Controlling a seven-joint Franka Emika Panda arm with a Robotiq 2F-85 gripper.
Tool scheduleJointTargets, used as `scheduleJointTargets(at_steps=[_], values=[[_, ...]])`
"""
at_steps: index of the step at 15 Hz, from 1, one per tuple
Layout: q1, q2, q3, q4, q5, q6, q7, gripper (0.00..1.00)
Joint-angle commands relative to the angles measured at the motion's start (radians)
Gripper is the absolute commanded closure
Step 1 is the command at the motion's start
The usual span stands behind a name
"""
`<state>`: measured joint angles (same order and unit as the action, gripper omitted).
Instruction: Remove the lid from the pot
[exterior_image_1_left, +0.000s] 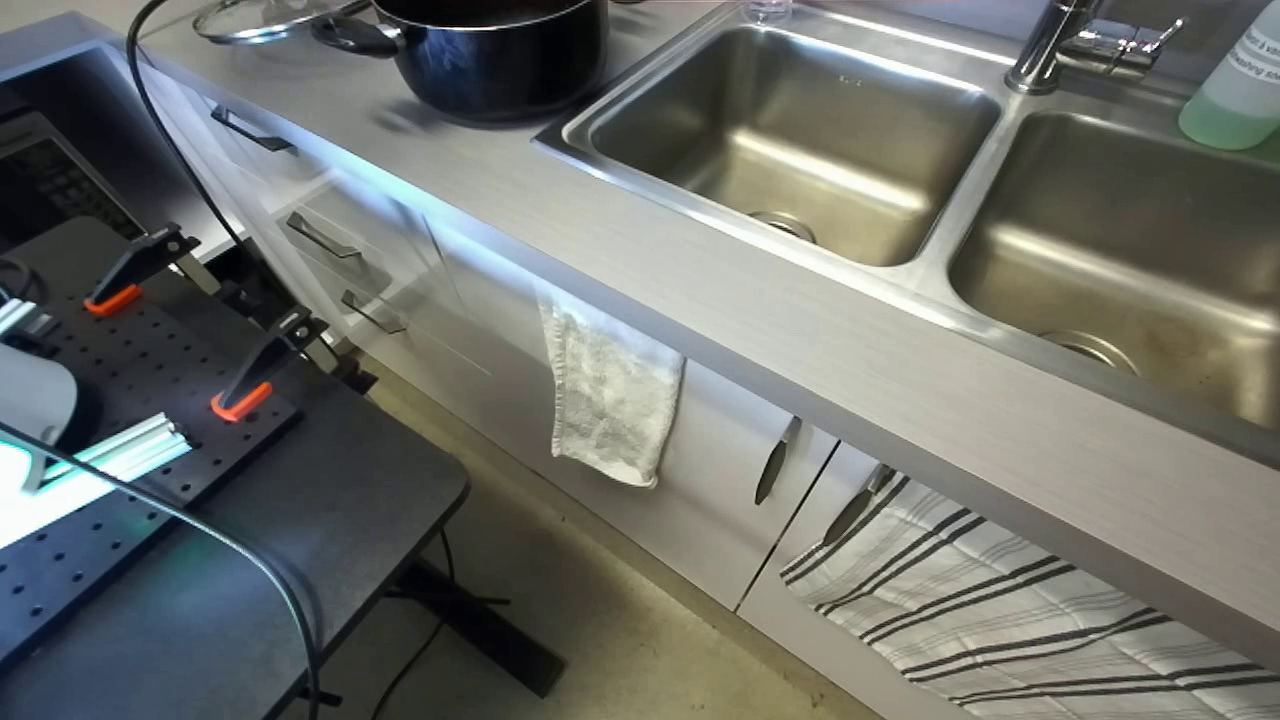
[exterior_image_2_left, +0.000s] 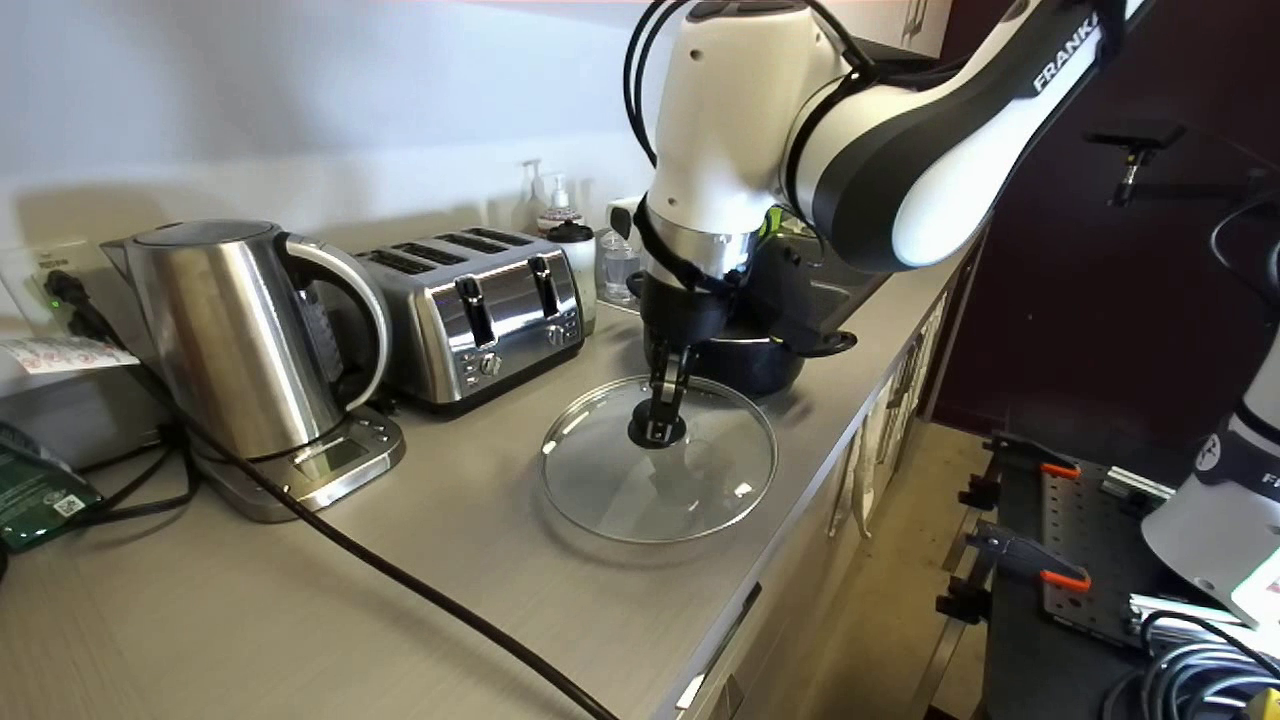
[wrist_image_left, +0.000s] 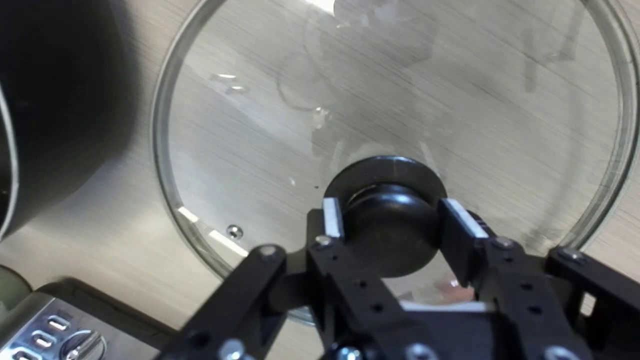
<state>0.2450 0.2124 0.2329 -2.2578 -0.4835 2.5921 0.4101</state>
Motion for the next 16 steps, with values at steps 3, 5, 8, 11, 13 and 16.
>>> scheduleJointTargets(at_steps=[3,5,8,11,13,16], values=[[0.052,0.074,-0.07,0.05,0.0,0.026,-0.024,0.75],[0.061,0.089,-0.083,0.054,0.004,0.033,-0.029,0.75],[0.069,0.104,-0.094,0.063,0.01,0.041,-0.038,0.75],[0.074,0.111,-0.101,0.064,0.013,0.044,-0.046,0.75],[0.074,0.113,-0.101,0.062,0.017,0.046,-0.052,0.75],[0.073,0.114,-0.102,0.058,0.024,0.045,-0.058,0.24]])
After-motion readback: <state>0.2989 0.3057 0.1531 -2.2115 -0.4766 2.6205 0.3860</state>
